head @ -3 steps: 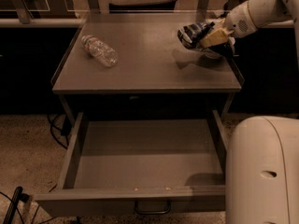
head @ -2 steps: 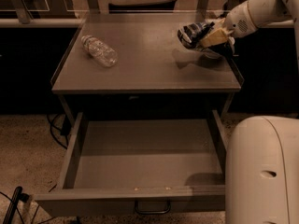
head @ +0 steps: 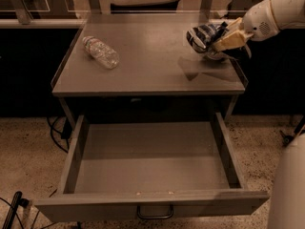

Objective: Place blue chip bag into top drawer

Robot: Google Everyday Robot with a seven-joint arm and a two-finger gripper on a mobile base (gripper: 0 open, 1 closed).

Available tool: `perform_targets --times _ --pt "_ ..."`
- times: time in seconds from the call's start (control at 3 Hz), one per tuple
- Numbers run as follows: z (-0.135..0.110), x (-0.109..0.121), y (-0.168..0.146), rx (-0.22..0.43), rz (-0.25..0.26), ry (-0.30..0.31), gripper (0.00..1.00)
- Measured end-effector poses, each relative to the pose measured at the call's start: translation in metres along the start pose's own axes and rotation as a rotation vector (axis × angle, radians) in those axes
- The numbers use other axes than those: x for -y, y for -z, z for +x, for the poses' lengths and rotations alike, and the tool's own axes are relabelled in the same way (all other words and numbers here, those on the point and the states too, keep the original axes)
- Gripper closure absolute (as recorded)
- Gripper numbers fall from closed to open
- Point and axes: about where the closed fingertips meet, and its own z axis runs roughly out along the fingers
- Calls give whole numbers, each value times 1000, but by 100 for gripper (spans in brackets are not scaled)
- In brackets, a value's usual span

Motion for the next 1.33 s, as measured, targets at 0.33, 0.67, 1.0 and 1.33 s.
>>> perform_targets --times 0.33,0.67,1.0,1.33 --pt "-19 -50 79 47 104 74 100" --pt "1 -101 93 35 98 58 100" --pt "25 -118 72 8 40 19 100" --pt "25 -118 71 8 39 20 100"
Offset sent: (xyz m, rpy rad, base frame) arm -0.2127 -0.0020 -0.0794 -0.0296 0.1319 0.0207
